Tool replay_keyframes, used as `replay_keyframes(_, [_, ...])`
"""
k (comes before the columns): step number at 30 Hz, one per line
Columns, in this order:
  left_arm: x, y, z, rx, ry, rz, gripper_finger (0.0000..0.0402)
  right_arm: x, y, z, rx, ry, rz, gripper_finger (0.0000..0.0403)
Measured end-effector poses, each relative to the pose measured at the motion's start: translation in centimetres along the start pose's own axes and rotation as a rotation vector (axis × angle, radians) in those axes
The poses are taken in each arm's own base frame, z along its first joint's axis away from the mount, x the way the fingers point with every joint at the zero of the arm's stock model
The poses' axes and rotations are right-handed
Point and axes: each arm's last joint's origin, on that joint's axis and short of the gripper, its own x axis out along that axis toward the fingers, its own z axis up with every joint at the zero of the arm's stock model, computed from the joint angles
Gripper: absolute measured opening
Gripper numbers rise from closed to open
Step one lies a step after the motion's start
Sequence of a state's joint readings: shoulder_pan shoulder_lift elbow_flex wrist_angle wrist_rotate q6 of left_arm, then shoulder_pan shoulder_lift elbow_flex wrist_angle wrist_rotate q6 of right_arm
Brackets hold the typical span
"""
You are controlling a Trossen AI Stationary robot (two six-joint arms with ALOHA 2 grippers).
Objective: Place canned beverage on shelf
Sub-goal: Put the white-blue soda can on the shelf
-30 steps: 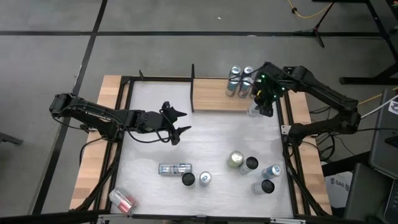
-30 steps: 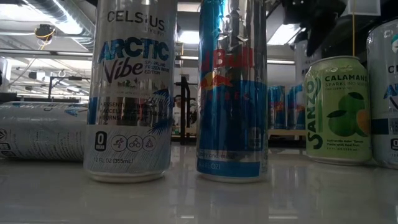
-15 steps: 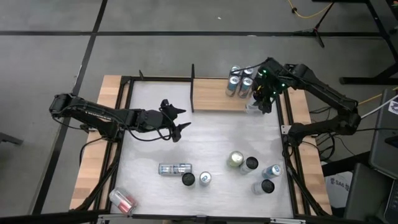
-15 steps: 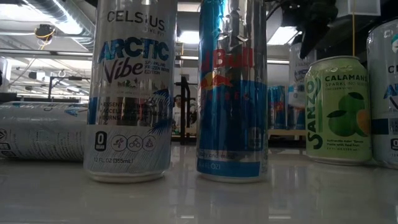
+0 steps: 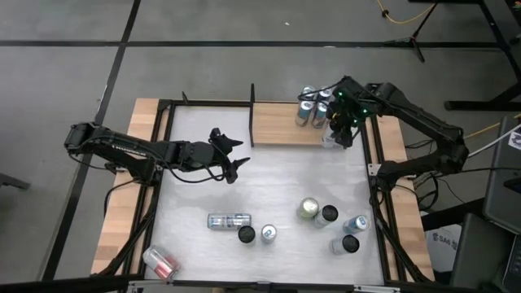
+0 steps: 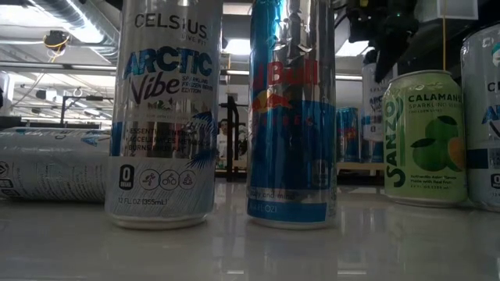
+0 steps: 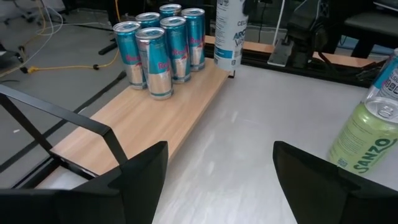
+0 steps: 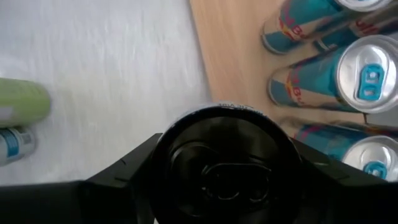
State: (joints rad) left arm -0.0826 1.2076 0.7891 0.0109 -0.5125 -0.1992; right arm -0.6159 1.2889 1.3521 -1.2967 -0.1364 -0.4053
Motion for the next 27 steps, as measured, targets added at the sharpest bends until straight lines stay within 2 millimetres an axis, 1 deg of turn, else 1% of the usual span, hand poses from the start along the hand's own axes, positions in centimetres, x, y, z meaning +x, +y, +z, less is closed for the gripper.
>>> replay_keyframes(6, [0.0,0.0,0.0,0.002,0.003,0.000,0.0283,0.0,-0.2,-0.2,-0.004,0.017,-0.008,0.0250])
replay_keyframes(11, [0.0,0.0,0.0,0.002,0.004,-0.007,0.0283,-0.2,-1.5,-1.1,0.044,0.018,-0.010,0.0250])
replay_keyframes(15, [0.0,-0.1,0.0,0.002,0.006,-0.019,0.0283,0.5,-2.8,-2.2,0.113,0.041,-0.007,0.0250])
replay_keyframes(20, [0.0,-0.1,0.0,0.002,0.008,-0.026,0.0283,1.9,-3.9,-3.7,0.160,0.075,0.021,0.0250])
replay_keyframes(23, [0.0,-0.1,0.0,0.002,0.008,-0.027,0.0283,2.5,-4.3,-4.1,0.181,0.075,0.014,0.0250])
replay_keyframes(27, [0.0,-0.1,0.0,0.002,0.008,-0.026,0.0283,2.8,-4.5,-4.3,0.186,0.072,0.011,0.0250])
